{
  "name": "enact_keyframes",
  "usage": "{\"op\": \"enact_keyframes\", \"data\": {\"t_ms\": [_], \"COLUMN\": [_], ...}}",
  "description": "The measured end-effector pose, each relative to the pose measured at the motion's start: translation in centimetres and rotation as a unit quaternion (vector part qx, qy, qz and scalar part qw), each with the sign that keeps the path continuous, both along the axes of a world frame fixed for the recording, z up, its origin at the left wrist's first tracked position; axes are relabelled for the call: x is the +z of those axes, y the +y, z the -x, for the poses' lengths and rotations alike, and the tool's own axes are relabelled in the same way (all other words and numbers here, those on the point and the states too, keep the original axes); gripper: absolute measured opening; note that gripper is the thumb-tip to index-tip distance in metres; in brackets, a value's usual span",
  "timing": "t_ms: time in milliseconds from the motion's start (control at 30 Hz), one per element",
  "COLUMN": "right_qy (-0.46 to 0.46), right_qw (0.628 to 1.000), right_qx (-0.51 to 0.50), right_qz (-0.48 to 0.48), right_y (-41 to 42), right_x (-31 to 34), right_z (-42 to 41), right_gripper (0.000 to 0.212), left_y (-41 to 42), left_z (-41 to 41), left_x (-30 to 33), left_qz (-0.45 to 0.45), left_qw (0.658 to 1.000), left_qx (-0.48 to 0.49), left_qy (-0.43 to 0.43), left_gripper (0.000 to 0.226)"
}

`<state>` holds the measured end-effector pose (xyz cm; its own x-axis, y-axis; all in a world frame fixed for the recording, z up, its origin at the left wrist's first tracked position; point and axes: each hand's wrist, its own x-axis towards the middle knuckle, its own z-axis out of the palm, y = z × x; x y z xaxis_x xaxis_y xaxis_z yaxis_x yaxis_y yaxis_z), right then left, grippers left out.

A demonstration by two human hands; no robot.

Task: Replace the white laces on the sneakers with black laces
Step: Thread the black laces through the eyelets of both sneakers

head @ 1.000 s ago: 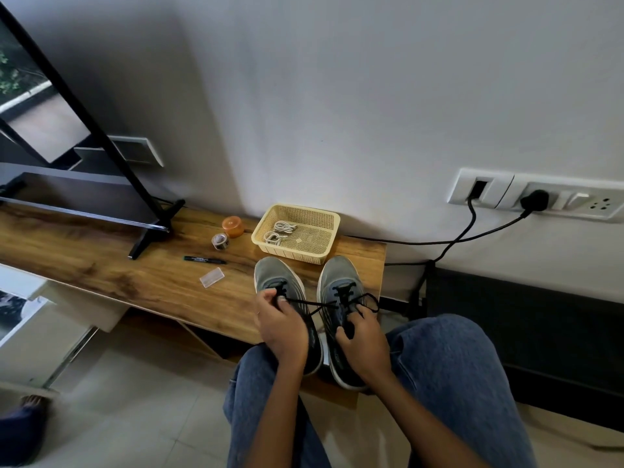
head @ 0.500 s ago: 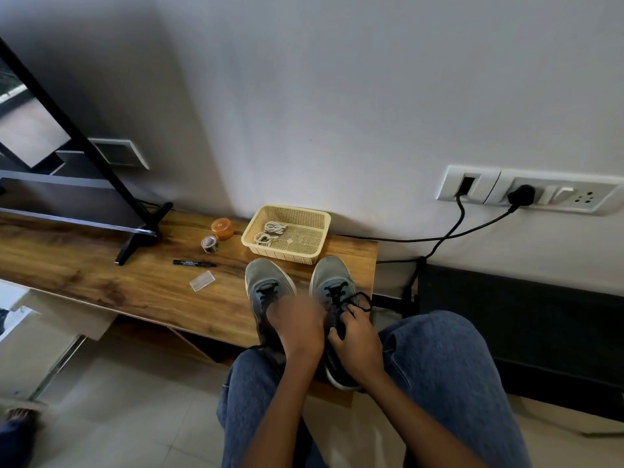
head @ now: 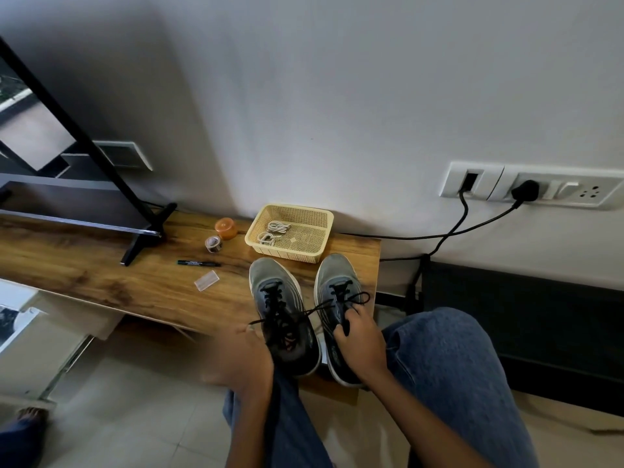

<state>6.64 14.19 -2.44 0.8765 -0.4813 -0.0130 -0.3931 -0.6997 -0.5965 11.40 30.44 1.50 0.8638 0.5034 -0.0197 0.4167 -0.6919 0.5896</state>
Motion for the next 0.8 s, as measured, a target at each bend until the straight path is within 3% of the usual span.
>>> {"op": "enact_keyframes", "data": {"t_ms": [67,167,267,367,467,600,700,800], "right_qy": [0.001,-0.001,-0.007,-0.009,-0.008,-0.009,-0.009,-0.01], "right_qw": [1.0,1.0,1.0,1.0,1.0,1.0,1.0,1.0], "right_qx": [0.004,0.004,-0.001,-0.001,0.005,0.002,-0.003,-0.012], "right_qz": [0.0,0.002,-0.003,-0.006,0.005,0.007,0.003,0.001], "right_y": [0.0,0.0,0.1,0.1,0.0,0.0,0.1,0.1], "right_x": [0.1,0.2,0.1,0.1,0.2,0.1,0.0,0.0], "right_z": [0.0,0.0,0.0,0.0,0.1,0.1,0.0,-0.1], "right_gripper": [0.03,0.032,0.028,0.026,0.029,0.028,0.024,0.022], "left_y": [-0.7,-2.7,-5.2,-7.5,-8.3,-8.4,-7.8,-6.7], "left_z": [0.4,0.6,0.2,-0.2,-0.5,-0.5,-0.3,0.4], "left_x": [0.1,0.0,-0.9,-2.1,-2.8,-1.7,-1.2,-0.2], "left_qz": [-0.003,-0.025,-0.102,-0.167,-0.202,-0.231,-0.202,-0.158], "left_qw": [0.999,0.984,0.94,0.899,0.891,0.89,0.903,0.928], "left_qx": [-0.033,-0.166,-0.311,-0.385,-0.395,-0.392,-0.378,-0.336], "left_qy": [-0.011,-0.066,-0.101,-0.127,-0.089,-0.033,-0.017,-0.03], "left_gripper": [0.015,0.023,0.02,0.013,0.006,0.014,0.022,0.017]}}
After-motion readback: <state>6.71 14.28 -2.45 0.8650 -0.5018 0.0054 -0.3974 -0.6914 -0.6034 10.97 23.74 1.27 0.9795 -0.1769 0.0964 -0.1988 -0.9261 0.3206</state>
